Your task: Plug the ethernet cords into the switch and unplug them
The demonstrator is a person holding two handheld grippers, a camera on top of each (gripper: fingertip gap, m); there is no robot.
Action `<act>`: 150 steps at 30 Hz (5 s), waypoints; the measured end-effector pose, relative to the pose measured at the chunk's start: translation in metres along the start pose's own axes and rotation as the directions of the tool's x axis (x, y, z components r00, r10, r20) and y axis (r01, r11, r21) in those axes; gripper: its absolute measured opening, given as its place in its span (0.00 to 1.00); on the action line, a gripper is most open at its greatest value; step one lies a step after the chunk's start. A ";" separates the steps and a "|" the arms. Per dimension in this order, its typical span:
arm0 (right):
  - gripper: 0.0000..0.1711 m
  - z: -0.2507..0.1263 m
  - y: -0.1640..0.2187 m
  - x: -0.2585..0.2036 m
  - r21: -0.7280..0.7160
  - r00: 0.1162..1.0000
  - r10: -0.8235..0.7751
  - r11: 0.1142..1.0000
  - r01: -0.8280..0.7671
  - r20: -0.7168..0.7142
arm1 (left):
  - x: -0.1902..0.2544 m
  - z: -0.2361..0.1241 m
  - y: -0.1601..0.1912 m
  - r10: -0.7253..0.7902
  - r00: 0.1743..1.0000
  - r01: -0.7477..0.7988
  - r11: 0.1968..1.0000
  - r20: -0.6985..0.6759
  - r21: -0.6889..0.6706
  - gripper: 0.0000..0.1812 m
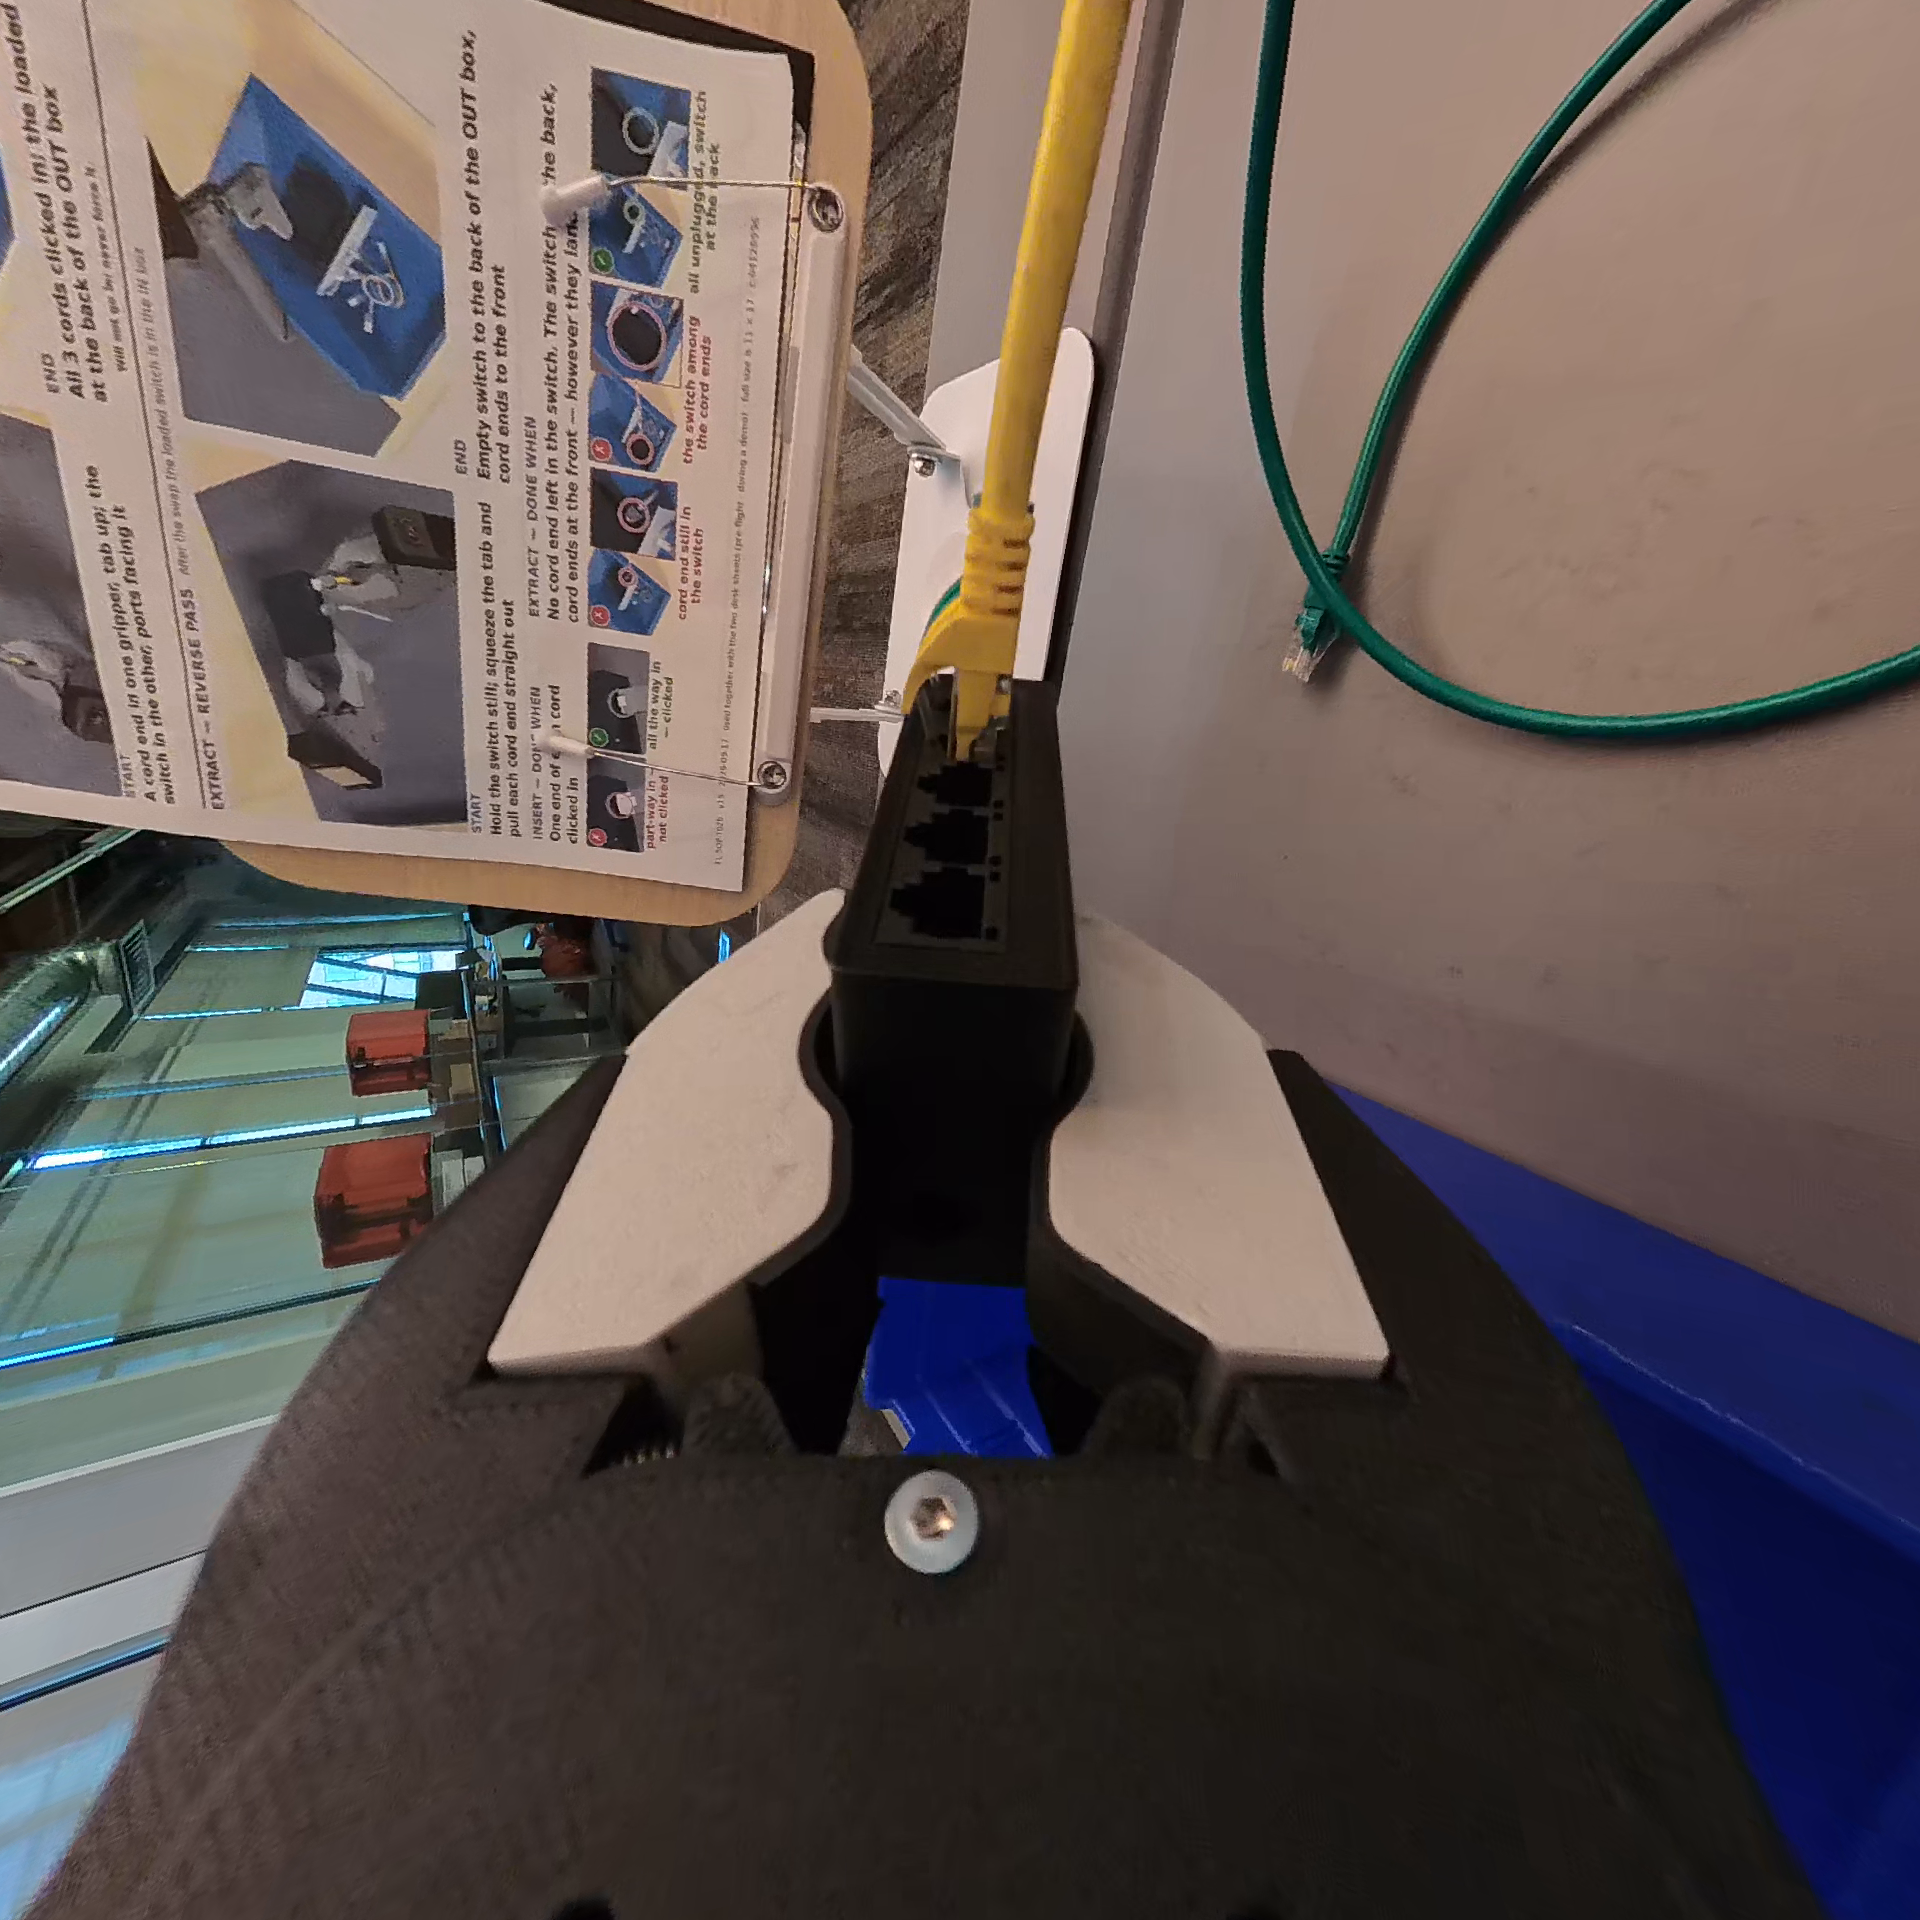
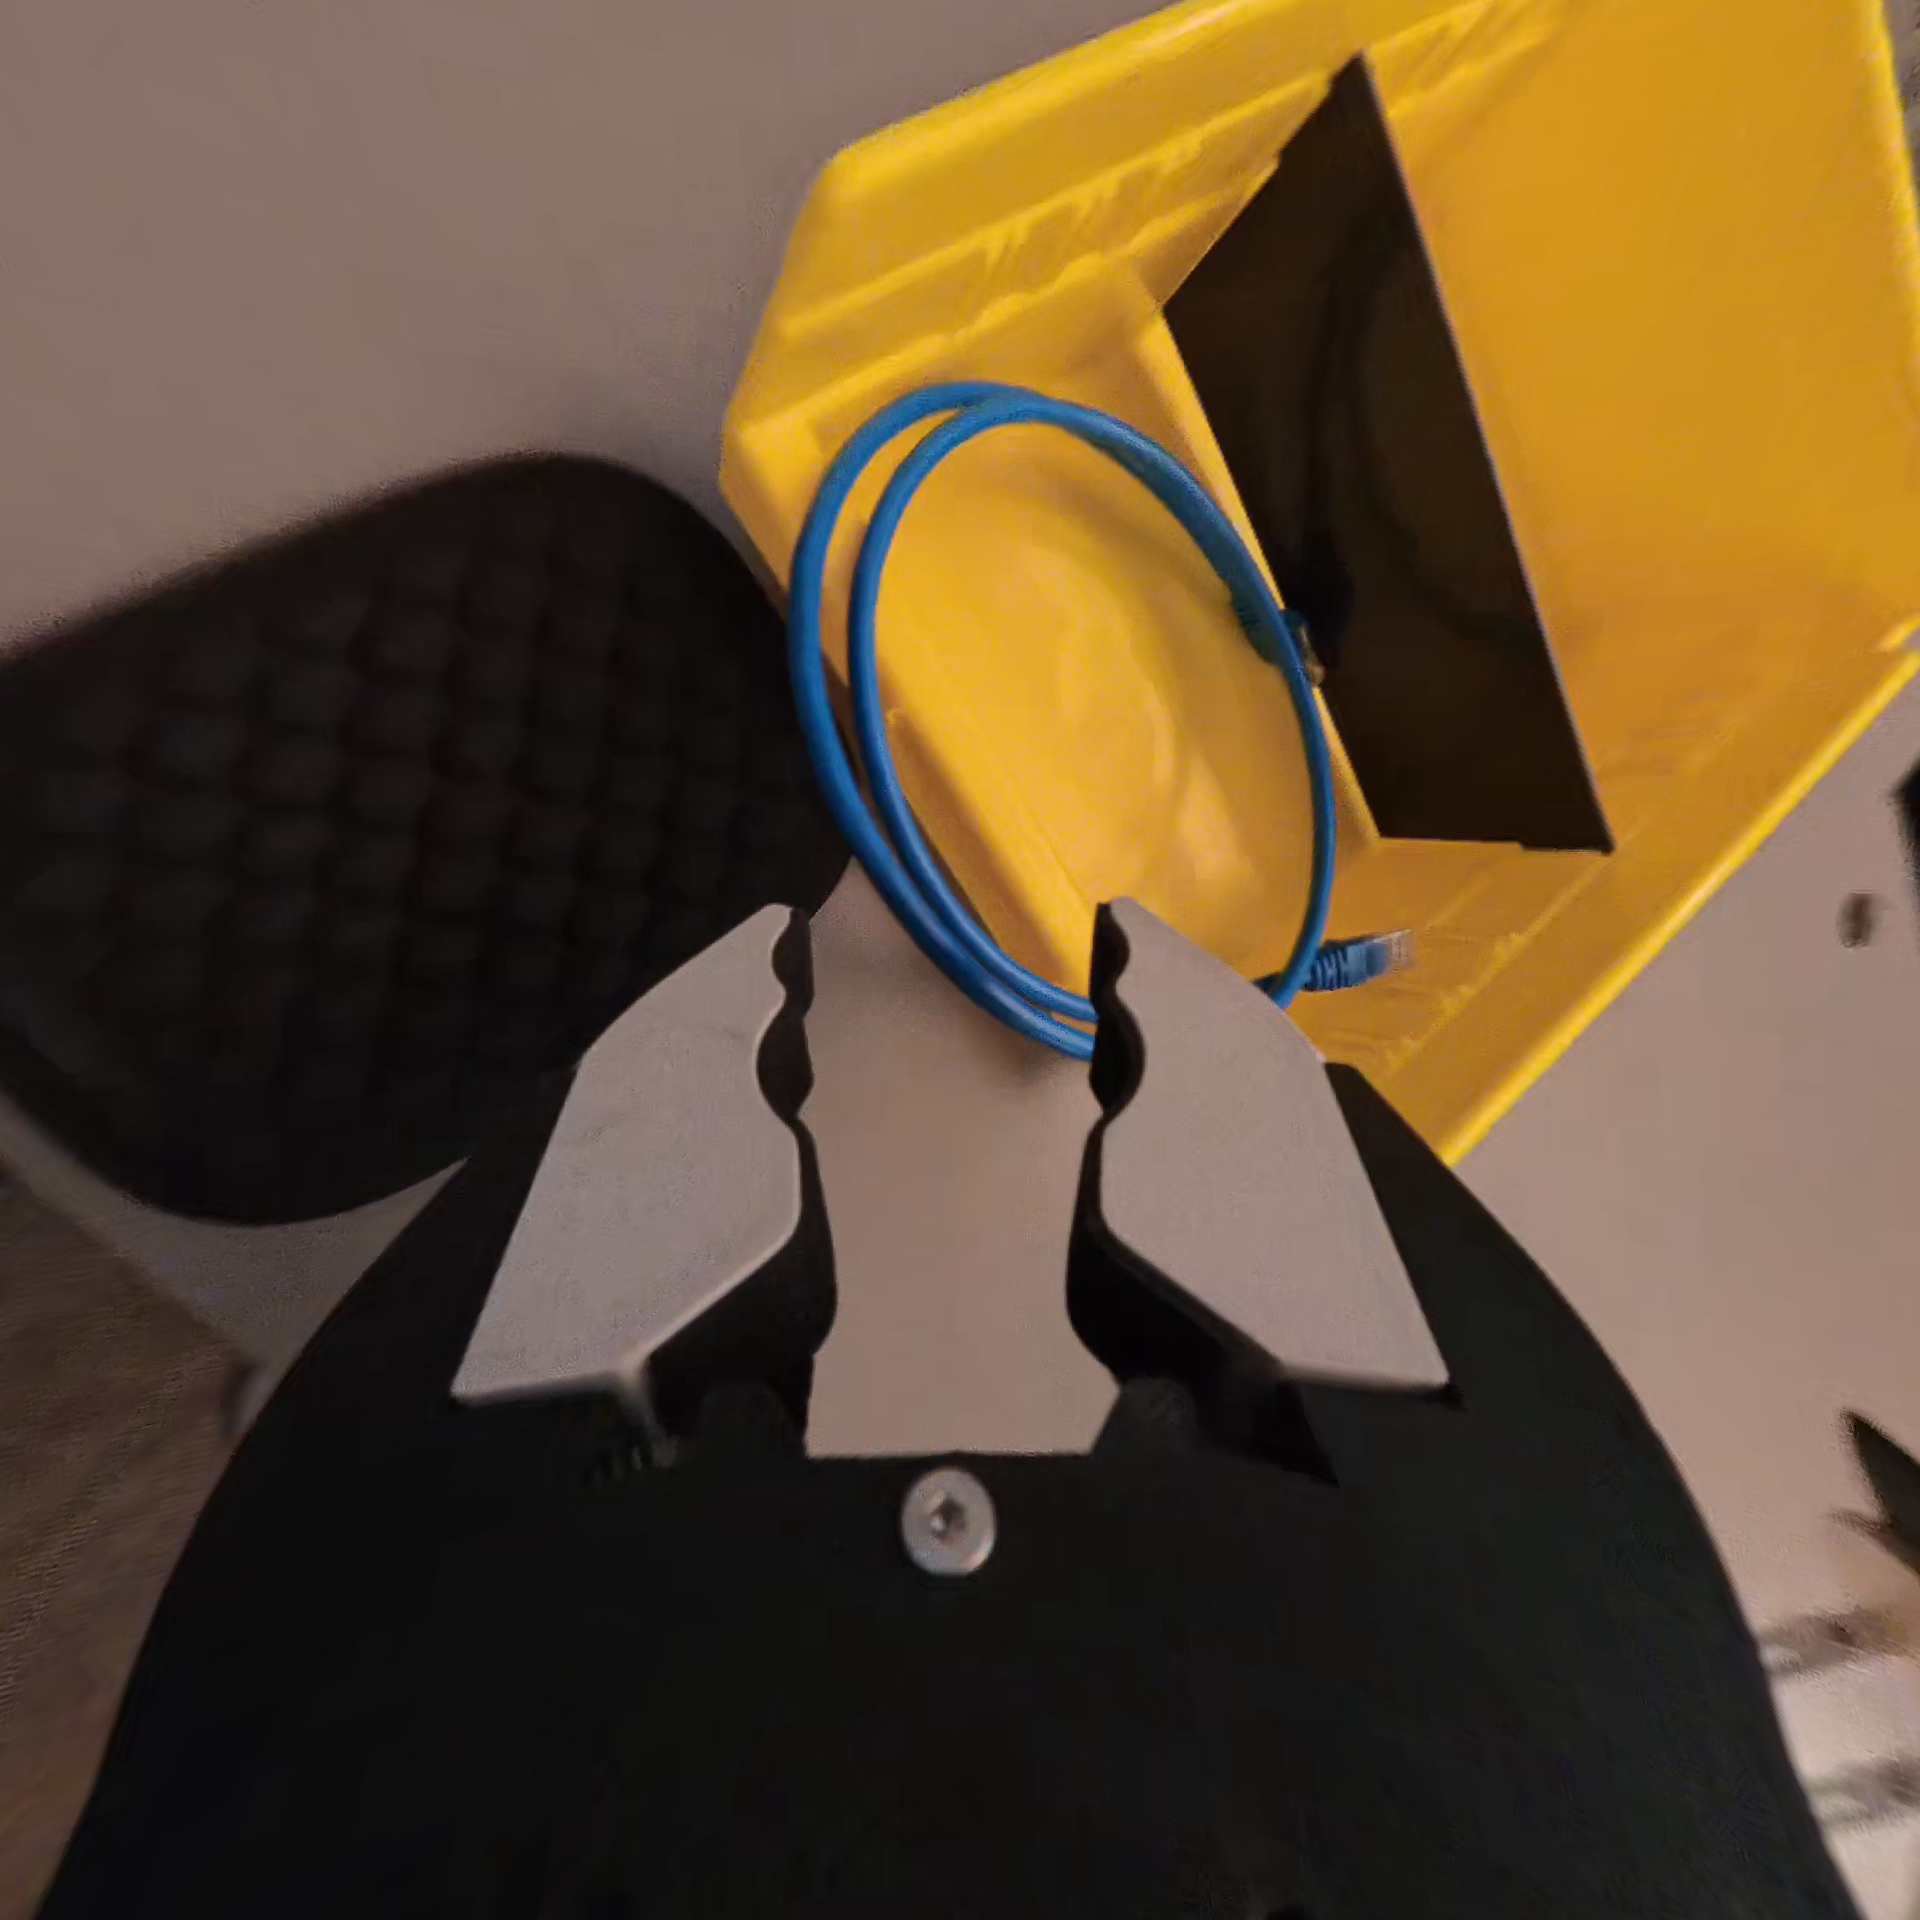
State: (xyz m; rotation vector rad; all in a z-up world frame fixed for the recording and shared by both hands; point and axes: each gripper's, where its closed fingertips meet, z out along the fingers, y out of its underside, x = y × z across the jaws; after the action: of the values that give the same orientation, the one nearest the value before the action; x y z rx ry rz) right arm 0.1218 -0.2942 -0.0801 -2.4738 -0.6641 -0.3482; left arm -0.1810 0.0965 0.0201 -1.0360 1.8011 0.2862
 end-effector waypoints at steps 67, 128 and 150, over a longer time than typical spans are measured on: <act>0.17 -0.032 -0.428 -0.065 0.406 0.693 -0.568 0.561 0.721 -0.445 | -0.014 -0.051 -0.080 -0.003 0.990 -0.052 0.924 0.142 0.380 0.17; 0.08 -0.044 -0.423 -0.055 0.245 0.513 -0.708 0.453 0.857 -0.486 | -0.024 -0.081 -0.113 -0.069 0.968 -0.085 0.814 0.242 0.575 0.17; 0.09 -0.021 -0.415 -0.053 0.095 0.451 -0.884 0.442 0.892 -0.123 | -0.011 -0.058 -0.104 -0.070 0.995 0.019 0.825 0.067 0.564 0.17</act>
State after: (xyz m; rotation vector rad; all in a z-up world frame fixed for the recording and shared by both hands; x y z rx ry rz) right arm -0.1434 -0.0243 0.1003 -1.7191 -1.8970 -0.7148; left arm -0.1381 0.0042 0.0826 -0.6259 1.6311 -0.2281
